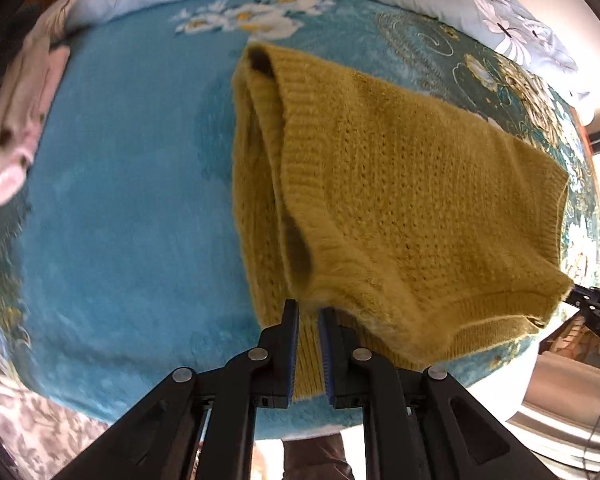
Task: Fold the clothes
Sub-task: 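Grasp the vest hem with both grippers and lift it toward the collar, then fold the hem over onto the vest body with both grippers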
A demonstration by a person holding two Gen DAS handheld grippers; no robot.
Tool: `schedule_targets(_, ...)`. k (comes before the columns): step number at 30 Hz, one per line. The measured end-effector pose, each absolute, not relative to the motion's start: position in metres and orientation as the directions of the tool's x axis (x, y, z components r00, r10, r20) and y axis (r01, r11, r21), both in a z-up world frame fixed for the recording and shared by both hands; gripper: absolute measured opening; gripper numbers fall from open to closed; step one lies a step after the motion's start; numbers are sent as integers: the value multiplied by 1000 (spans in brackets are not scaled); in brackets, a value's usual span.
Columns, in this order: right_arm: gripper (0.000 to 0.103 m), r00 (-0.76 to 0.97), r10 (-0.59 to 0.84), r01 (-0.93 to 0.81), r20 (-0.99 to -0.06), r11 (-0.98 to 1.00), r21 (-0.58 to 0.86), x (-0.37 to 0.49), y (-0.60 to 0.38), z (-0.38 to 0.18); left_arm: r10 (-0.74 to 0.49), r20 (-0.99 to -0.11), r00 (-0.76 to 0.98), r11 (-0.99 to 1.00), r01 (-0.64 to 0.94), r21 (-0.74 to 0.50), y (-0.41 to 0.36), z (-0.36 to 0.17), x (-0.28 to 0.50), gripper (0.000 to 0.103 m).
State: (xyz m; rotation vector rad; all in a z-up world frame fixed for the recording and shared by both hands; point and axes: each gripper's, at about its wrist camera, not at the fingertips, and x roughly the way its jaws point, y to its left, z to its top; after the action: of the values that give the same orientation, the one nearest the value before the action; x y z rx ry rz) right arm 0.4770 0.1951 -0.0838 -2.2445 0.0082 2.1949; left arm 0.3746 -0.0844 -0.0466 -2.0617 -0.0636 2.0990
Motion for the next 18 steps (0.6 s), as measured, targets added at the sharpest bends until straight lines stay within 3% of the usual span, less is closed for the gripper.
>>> schedule_targets(4,12,11,0,-39,-1000,-999,-1,486,198,-80,247,-968,42,-969,-7,-248,-99,-51,388,19)
schedule_targets(6,16,1,-11,-81,-1000,-997,11,493,203,-76,307,-950,59,-950,79,-302,-109,-55,393,33)
schedule_targets(10,18,-20,-102,-254,-995,-962,104,513,226,-75,423,-903,73,-888,229,-398,-116,-67,403,43)
schedule_targets(12,31,-45,-176,-365,-983,-913,181,524,240,-77,451,-888,89,-870,265,-415,-114,-75,404,49)
schedule_targets(14,39,-91,-256,-481,-962,-835,267,535,252,-83,460,-882,96,-860,295,-417,-113,-83,402,50)
schedule_targets(18,41,-199,-379,-677,-904,-614,406,554,271,-107,460,-884,87,-839,369,-400,-109,-98,395,49)
